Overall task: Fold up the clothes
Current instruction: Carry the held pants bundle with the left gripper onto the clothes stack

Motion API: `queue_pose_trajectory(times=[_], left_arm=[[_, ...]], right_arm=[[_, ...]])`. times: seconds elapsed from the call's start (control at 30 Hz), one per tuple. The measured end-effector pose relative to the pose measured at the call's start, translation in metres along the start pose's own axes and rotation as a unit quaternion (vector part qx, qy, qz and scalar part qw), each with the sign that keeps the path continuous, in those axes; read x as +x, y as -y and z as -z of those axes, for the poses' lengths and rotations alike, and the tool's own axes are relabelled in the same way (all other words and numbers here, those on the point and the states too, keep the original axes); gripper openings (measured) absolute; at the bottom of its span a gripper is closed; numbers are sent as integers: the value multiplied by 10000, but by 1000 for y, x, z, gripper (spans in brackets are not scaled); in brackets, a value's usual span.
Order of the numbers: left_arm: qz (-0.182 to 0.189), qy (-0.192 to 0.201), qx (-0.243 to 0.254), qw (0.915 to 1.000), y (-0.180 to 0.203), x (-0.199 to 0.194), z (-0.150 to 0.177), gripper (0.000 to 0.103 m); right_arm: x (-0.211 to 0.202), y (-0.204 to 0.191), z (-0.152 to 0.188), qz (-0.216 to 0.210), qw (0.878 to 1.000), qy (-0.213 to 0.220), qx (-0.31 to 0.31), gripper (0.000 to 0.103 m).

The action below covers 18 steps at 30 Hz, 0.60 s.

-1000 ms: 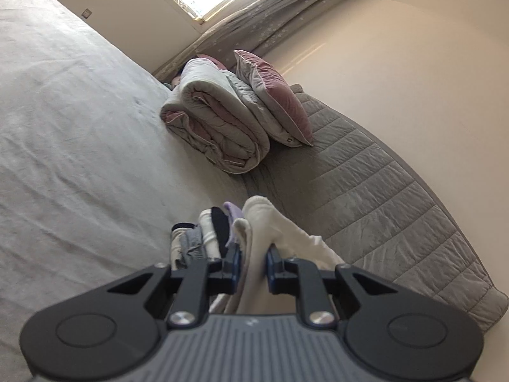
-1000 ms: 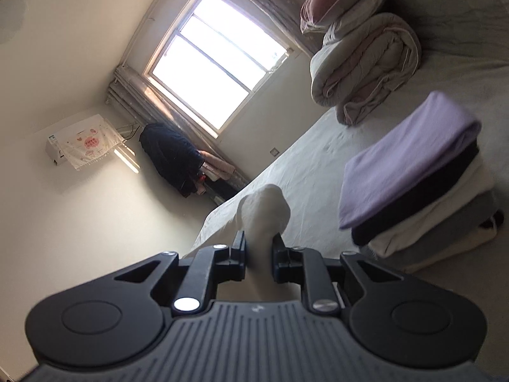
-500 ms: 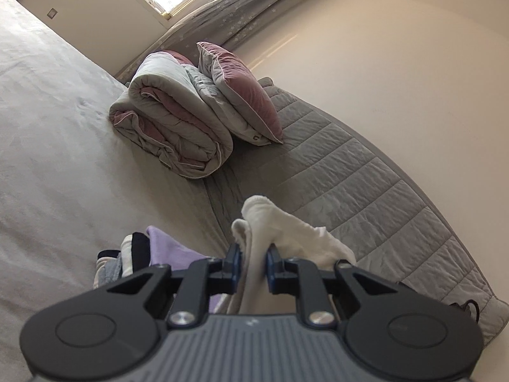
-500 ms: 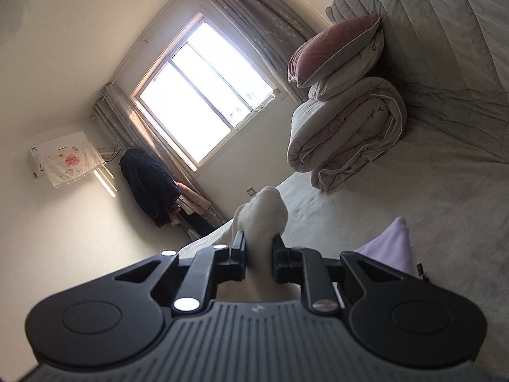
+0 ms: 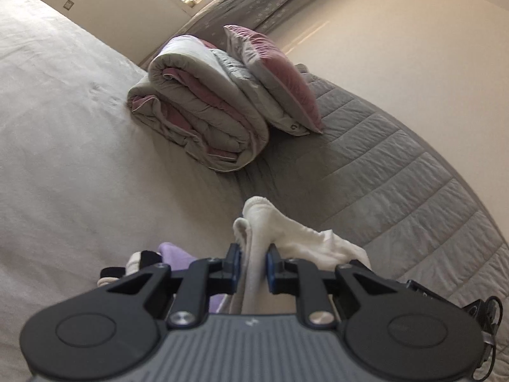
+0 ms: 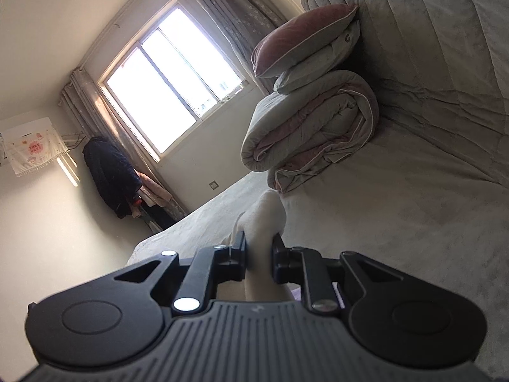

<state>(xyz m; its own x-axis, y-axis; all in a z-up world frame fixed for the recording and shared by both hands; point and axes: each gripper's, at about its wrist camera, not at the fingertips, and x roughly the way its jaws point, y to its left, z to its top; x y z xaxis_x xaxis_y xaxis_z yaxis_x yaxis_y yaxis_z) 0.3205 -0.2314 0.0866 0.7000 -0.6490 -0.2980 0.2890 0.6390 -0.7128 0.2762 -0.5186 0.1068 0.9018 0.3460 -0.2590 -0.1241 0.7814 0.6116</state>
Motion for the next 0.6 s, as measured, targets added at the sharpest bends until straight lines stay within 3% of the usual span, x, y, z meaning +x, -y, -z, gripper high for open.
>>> queue_pose_trajectory(times=[0.2,0.27,0.33,0.43,0.6], left_arm=[[-426,-54,186,9989,-12,18,9,20],[-535,-24,336,9980,-11,16,9,22],[-592,97,555,9967,-5,10,6,22],[-588,370,942,9931,9,-2,1,22],[-462,389,1600,9853,30,-6,1,22]], right_arm=[[23,17,13,323,9994,-104,-2,23],[21,20,15,497,9987,-50,-57,37],[13,19,13,624,9978,72,-199,40],[-2,8,11,693,9955,243,-600,40],[-16,-25,26,662,9841,267,-1627,40]])
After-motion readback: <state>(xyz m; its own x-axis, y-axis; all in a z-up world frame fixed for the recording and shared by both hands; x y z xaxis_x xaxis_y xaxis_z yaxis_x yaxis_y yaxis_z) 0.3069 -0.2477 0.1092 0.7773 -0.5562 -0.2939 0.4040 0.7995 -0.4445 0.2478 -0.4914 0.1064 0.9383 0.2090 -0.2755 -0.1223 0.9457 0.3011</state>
